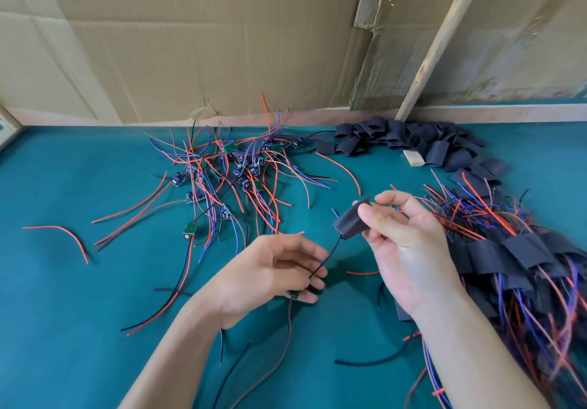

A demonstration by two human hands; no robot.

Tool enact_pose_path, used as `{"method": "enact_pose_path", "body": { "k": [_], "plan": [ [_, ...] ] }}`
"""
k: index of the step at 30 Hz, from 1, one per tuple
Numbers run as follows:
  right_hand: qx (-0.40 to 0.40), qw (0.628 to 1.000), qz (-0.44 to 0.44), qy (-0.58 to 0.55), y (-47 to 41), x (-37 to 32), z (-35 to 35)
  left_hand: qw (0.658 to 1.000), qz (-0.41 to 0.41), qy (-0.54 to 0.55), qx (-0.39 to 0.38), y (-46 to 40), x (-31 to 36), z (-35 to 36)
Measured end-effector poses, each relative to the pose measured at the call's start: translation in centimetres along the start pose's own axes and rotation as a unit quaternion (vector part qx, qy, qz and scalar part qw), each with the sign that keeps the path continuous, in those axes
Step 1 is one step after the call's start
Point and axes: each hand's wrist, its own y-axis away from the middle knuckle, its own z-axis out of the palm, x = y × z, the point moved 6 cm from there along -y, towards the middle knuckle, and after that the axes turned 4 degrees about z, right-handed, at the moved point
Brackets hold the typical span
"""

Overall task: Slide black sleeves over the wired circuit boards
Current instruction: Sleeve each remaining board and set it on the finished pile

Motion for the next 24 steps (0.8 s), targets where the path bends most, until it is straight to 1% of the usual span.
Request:
{"method": "enact_pose_path", "body": {
  "k": [6, 13, 17, 19, 21, 24],
  "plan": [
    [0.01, 1.0, -0.02, -0.012, -0.2, -0.5, -0.5, 1.0, 0.025, -0.011, -0.009, 0.0, 0.1, -0.1],
    [0.01, 0.993, -0.025, 0.115, 0.1, 0.0, -0.1, 0.997, 0.073, 0.035, 0.005, -0.1, 0.9, 0.1],
    [-0.013, 0.984, -0.003, 0.175, 0.4, 1.1, 0.9, 0.995, 0.094, 0.036, 0.025, -0.2, 1.2, -0.2],
    [-0.012, 0.98, -0.004, 0.198, 0.6, 1.6, 1.1, 0.993, 0.102, 0.037, 0.034, -0.2, 1.3, -0.3],
    [-0.01, 0.979, -0.008, 0.203, 0.6, 1.7, 1.1, 0.993, 0.106, 0.04, 0.032, -0.3, 1.4, -0.3],
    [-0.015, 0.984, -0.005, 0.178, 0.6, 1.6, 1.0, 0.993, 0.106, 0.039, 0.036, -0.3, 1.3, -0.3]
  ]
}}
